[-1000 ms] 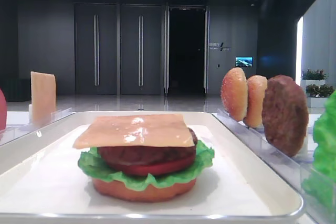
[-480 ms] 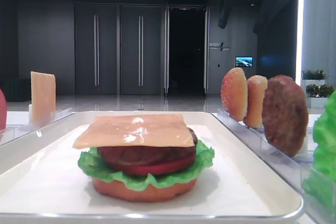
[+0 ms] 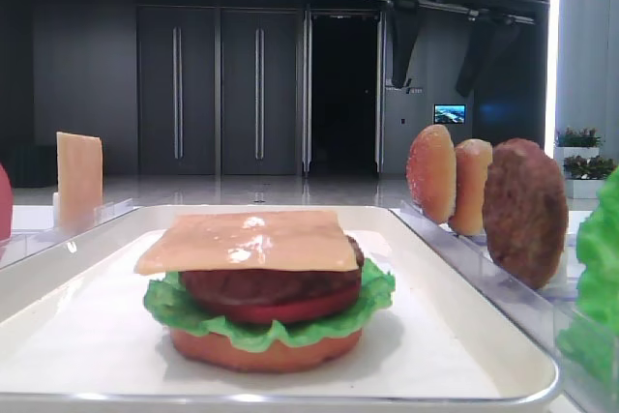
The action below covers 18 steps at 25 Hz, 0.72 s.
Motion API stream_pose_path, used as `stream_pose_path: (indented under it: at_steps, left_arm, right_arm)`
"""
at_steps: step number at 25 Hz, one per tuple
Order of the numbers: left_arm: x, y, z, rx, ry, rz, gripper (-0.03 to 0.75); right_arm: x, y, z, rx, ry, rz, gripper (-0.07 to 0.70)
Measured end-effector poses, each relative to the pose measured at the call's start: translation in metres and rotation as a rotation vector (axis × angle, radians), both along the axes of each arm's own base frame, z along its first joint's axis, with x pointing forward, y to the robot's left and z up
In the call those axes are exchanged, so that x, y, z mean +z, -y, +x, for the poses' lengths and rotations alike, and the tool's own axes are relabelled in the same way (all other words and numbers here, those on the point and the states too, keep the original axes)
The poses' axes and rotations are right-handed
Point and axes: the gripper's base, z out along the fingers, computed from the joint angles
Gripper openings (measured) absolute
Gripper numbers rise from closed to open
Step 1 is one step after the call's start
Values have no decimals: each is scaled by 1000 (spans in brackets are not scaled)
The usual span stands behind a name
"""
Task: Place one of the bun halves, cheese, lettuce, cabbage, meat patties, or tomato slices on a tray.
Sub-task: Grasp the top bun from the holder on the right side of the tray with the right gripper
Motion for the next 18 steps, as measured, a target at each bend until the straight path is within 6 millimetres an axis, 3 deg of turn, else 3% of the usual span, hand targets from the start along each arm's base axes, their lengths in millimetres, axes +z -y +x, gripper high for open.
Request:
stream_pose_path:
  at_steps: [18]
  left_arm:
    - [0, 0, 0, 0, 0, 0, 454]
  right_arm:
    - [-35, -5, 13, -20, -53, -12, 493]
